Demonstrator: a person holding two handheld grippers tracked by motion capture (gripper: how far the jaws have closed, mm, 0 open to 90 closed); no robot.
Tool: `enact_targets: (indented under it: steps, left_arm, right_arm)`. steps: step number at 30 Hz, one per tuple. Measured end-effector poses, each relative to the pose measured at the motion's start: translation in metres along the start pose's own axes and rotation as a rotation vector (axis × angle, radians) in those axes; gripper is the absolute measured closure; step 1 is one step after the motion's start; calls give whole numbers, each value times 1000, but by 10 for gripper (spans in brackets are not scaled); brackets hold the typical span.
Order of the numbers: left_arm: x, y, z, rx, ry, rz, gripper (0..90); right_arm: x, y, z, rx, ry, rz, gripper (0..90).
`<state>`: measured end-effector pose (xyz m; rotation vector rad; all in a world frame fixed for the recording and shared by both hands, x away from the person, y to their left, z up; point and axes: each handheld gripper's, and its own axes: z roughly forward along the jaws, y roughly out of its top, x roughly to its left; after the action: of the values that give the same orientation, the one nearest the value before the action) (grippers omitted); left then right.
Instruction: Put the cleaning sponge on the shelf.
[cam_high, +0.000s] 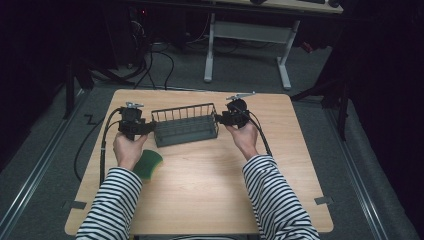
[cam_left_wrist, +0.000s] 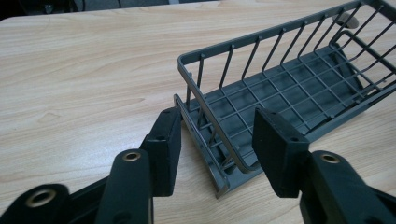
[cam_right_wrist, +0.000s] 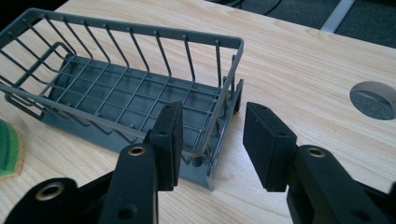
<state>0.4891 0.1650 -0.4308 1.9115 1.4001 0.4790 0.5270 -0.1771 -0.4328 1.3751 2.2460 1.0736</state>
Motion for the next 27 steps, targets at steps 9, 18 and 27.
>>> enact_targets:
  steps: [9, 18, 27]
  left_arm:
    - [2, -2, 15, 35, -36, -14, 660]
    - [-4, 0, 15, 44, -59, 2, 727]
    - [-21, 0, 17, 52, -104, 34, 725]
  right_arm:
    - [-1, 3, 8, 30, 1, 5, 713]
    - [3, 1, 8, 50, -27, -66, 772]
    - [-9, -12, -8, 44, -39, -66, 772]
